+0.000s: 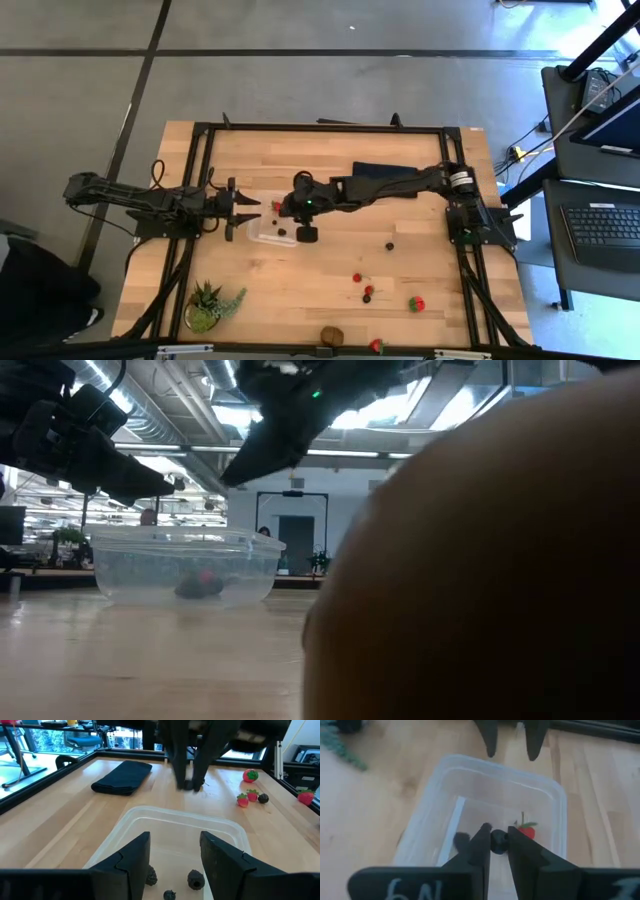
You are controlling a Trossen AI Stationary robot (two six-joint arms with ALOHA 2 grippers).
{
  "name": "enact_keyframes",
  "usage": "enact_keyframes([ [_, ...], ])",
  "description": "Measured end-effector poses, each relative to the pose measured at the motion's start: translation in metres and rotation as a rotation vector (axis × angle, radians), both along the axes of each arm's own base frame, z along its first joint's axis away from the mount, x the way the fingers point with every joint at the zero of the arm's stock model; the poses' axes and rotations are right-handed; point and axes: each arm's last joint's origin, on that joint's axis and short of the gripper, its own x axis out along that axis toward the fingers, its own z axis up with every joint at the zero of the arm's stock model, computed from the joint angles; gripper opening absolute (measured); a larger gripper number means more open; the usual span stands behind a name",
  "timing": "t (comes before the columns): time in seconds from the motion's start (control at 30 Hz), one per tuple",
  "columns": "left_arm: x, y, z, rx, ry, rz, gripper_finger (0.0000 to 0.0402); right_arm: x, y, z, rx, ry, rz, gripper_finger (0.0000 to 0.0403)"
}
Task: Pick and placing Produce into tupperware
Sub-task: Put the blueberry into the transparent bin
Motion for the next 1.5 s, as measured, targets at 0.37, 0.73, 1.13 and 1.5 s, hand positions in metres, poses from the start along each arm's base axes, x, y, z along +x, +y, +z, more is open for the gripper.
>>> enact_keyframes([
  [0.37,0.000,0.000,0.000,0.000,0.002,0.000,0.0169,0.036,-0.008,-0.019,0.020,0.200,-0.045,0.0057],
  [0.73,0.000,0.000,0.000,0.000,0.003,0.000,0.0162,0.046,-0.020,-0.032,0.051,0.364,-0.112,0.0057],
  [1.13,0.000,0.000,0.000,0.000,0.004,0.000,0.0170,0.041,-0.021,-0.038,0.070,0.429,-0.143,0.0057],
  [1.5,0.000,0.000,0.000,0.000,0.004,0.000,0.0161,0.042,-0.021,-0.037,0.070,0.423,-0.143,0.0082],
])
